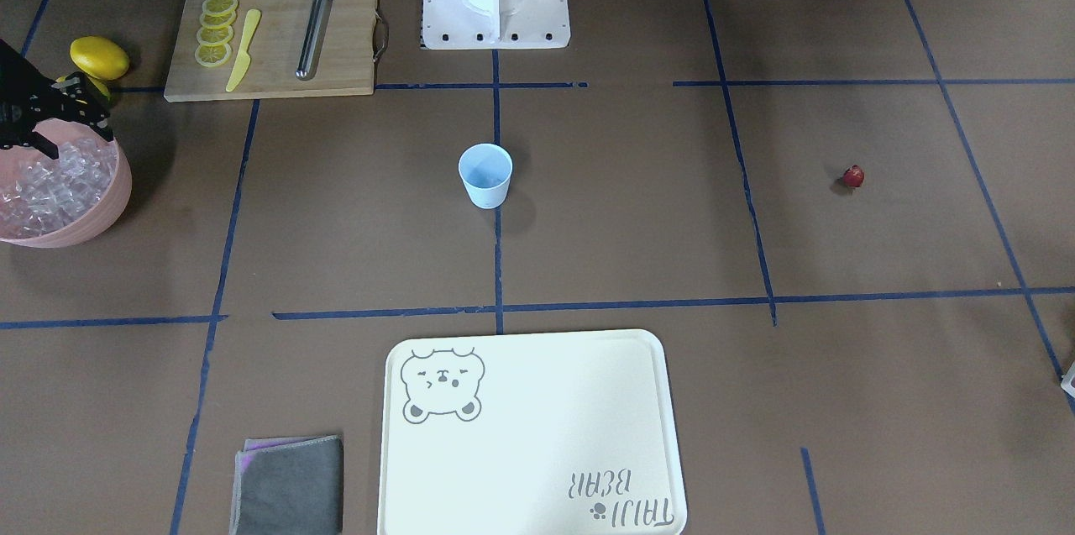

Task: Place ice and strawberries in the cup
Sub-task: 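Move the right gripper back over the pink ice bowl, then lower the right gripper into the bowl and grasp more ice cubes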

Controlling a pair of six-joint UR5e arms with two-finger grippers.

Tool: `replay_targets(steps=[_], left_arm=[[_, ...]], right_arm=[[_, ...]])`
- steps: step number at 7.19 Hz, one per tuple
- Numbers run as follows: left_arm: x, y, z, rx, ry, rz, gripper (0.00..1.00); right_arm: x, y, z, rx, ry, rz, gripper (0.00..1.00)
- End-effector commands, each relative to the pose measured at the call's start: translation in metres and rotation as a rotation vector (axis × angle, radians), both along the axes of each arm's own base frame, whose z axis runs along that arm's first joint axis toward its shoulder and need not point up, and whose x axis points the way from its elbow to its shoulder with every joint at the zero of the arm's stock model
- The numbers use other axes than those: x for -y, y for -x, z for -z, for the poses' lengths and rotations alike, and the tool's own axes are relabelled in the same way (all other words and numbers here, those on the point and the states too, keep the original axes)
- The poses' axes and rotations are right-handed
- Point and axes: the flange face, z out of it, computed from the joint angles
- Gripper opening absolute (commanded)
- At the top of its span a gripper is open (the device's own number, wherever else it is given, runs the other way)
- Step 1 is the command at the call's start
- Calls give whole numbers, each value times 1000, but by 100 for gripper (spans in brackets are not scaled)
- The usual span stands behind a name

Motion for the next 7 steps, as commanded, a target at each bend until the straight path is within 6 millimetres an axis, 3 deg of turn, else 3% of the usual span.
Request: replay_targets(steps=[1, 7], left_arm=[[0, 0, 0, 0, 0, 0, 100], [0, 0, 0, 0, 0, 0, 100]], right_arm=[[1, 0, -7, 1, 6, 4, 75], [5, 0, -34, -52, 0, 12, 73]])
